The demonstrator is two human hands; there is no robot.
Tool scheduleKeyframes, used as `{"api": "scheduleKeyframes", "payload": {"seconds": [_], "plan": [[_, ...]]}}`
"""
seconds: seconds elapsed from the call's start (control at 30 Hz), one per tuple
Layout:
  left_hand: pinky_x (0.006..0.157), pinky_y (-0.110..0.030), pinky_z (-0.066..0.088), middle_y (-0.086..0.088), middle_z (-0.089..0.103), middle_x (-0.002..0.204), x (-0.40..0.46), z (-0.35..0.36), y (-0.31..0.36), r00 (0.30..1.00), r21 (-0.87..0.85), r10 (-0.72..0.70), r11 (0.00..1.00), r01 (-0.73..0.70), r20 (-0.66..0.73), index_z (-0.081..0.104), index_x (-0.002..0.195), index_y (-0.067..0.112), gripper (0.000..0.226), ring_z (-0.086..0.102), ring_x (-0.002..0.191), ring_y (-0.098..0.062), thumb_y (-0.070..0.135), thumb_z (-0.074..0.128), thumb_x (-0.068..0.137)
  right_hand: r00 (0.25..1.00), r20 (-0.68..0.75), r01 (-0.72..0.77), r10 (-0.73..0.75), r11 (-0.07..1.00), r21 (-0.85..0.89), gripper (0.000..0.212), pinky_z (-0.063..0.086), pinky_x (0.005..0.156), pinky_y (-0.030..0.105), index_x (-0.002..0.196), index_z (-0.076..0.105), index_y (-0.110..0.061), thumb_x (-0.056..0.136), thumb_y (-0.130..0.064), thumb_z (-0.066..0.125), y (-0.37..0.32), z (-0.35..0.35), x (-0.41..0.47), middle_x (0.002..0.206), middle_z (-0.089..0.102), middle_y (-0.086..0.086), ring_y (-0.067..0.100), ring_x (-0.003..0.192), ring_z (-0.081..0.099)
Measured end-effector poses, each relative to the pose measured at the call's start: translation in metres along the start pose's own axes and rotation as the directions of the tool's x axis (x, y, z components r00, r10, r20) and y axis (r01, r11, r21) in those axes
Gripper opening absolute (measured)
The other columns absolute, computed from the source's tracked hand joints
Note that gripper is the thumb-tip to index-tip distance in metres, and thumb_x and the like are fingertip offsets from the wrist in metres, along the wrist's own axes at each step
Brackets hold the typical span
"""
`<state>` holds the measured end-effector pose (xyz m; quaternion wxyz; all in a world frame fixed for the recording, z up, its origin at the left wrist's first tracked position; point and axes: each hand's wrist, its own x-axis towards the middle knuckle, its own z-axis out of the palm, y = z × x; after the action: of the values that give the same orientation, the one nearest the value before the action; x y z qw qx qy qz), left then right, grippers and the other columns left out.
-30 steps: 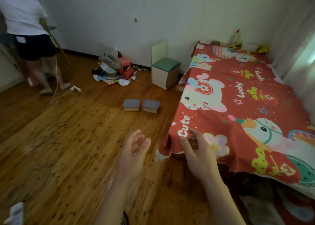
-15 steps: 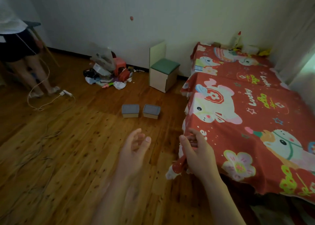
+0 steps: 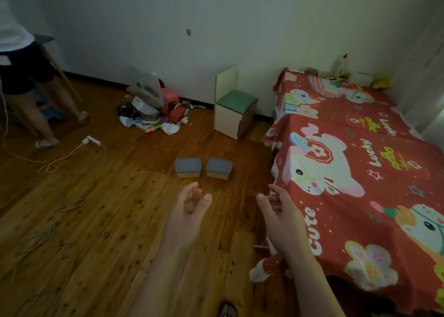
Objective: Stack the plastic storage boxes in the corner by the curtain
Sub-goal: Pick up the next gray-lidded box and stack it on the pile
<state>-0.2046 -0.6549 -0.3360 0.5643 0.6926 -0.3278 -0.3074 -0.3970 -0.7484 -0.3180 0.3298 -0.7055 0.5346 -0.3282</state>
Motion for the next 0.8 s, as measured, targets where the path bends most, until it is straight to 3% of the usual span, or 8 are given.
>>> {"api": "scheduleKeyframes", "payload": {"seconds": [0.17, 0.3, 0.47, 0.8], "plan": [[0.081, -0.016, 0.042, 0.029, 0.056, 0.118, 0.042, 0.001, -0.005, 0.999, 0.001, -0.032, 0.999, 0.032, 0.030, 0.050, 0.129, 0.046, 0.063, 0.051, 0.101, 0.019, 0.073, 0.056, 0.072, 1.000, 0.011, -0.009, 0.008, 1.000, 0.022, 0.073, 0.042, 0.059, 0.007, 0.139, 0.046, -0.035, 0.080, -0.077, 0.042, 0.003, 0.026, 0.044, 0.099, 0.059, -0.029, -0.020, 0.094, 0.052], [0.079, -0.016, 0.040, 0.035, 0.057, 0.111, 0.100, 0.010, -0.001, 0.999, 0.022, -0.031, 0.999, 0.031, 0.020, 0.051, 0.125, 0.048, 0.057, 0.050, 0.100, 0.021, 0.069, 0.058, 0.073, 1.000, 0.002, -0.029, 0.029, 0.999, 0.037, 0.073, 0.042, 0.062, 0.009, 0.139, 0.045, -0.035, 0.080, -0.077, 0.041, 0.004, 0.044, 0.100, 0.100, 0.057, -0.031, -0.009, 0.089, 0.057], [0.077, -0.014, 0.041, 0.035, 0.057, 0.112, 0.180, 0.027, 0.011, 0.998, 0.075, -0.029, 0.997, 0.025, 0.052, 0.051, 0.125, 0.050, 0.055, 0.052, 0.102, 0.018, 0.070, 0.058, 0.074, 0.997, 0.011, -0.077, 0.076, 0.994, 0.078, 0.072, 0.043, 0.062, 0.009, 0.141, 0.045, -0.032, 0.082, -0.071, 0.045, 0.009, 0.060, 0.172, 0.101, 0.057, -0.028, -0.008, 0.090, 0.056], [0.084, -0.015, 0.042, 0.025, 0.058, 0.118, 0.292, 0.084, 0.029, 0.993, 0.013, -0.009, 1.000, 0.007, 0.115, 0.050, 0.132, 0.038, 0.061, 0.053, 0.104, 0.017, 0.062, 0.059, 0.076, 0.994, 0.004, -0.107, 0.107, 0.994, 0.026, 0.058, 0.048, 0.068, 0.015, 0.141, 0.045, -0.032, 0.091, -0.060, 0.051, 0.018, 0.068, 0.286, 0.102, 0.057, -0.026, -0.003, 0.091, 0.058]]}}
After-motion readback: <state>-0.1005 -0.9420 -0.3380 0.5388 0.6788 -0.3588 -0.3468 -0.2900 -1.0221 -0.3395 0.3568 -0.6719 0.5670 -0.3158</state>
